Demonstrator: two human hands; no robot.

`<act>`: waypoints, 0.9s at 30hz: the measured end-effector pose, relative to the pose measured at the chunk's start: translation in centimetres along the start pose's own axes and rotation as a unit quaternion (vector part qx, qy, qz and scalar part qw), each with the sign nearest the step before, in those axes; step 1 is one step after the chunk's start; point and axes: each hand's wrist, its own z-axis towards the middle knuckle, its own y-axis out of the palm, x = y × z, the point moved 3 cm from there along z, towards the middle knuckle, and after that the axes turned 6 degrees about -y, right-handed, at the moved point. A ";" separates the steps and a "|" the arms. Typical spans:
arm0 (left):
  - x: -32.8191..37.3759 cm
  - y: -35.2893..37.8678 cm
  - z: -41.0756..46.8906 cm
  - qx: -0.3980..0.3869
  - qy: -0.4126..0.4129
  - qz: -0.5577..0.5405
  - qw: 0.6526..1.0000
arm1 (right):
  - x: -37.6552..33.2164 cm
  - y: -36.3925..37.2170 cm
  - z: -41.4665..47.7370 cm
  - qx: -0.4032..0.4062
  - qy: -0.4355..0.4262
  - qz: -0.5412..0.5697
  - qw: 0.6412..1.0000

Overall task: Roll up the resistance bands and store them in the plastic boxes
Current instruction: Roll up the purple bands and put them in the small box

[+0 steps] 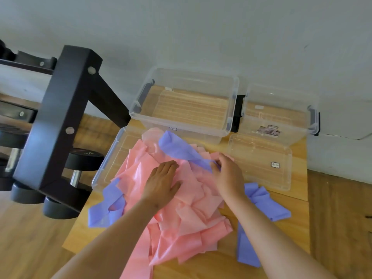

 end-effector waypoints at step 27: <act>-11.3 0.4 -7.7 0.004 -0.484 -0.139 0.864 | 6.8 -0.1 -8.0 -0.101 0.027 -0.174 0.979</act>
